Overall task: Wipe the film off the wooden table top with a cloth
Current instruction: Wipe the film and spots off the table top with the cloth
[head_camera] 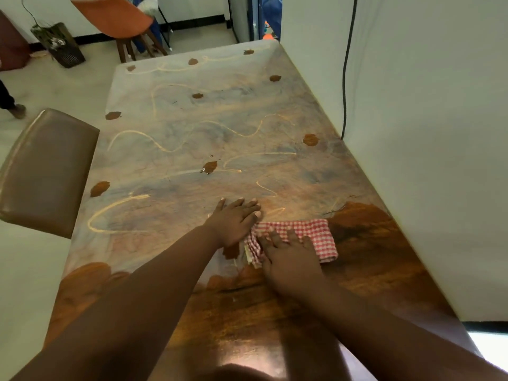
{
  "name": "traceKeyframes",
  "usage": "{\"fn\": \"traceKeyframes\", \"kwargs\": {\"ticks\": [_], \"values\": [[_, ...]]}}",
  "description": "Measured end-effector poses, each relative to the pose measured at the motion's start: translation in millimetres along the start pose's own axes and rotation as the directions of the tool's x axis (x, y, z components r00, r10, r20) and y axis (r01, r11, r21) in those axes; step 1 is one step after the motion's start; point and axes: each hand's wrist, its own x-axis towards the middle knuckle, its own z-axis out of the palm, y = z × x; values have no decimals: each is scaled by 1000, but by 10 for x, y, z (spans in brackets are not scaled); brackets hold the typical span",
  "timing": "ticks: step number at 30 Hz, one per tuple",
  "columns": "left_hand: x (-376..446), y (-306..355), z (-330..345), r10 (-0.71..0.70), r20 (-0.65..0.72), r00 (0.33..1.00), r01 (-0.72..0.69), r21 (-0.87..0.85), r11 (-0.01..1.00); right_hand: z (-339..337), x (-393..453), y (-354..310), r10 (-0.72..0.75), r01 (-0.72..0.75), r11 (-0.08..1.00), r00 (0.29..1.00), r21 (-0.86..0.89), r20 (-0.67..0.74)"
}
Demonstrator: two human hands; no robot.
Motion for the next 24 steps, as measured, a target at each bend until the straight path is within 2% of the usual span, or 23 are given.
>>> {"fn": "traceKeyframes", "kwargs": {"ticks": [4, 7, 9, 12, 15, 18, 22, 24], "values": [[-108, -300, 21, 0, -29, 1000, 0, 23, 1000, 164, -22, -346, -63, 62, 998, 998, 22, 14], [-296, -615, 87, -3, -83, 997, 9, 72, 997, 272, -276, -315, -87, 88, 996, 996, -9, 34], [-452, -840, 148, -12, -122, 993, 26, 120, 992, 277, -408, -178, -45, 46, 998, 999, -42, 29], [-653, -1111, 231, -46, -188, 981, 73, 142, 987, 186, -362, -100, 99, -99, 993, 995, -57, 3], [-771, -1271, 282, -85, -230, 970, 122, 154, 981, 90, -53, -386, 197, -197, 980, 980, -26, 0], [-787, -1303, 313, -109, -268, 957, 151, 141, 979, 112, 120, -802, 144, -145, 989, 989, -23, -31], [-778, -1339, 320, -81, -265, 961, 119, 132, 984, 335, -220, -993, 0, 0, 1000, 1000, -28, 31], [-784, -1382, 305, -70, -260, 963, 108, 134, 985, 396, -423, -896, 32, -30, 998, 998, -51, 49]]}}
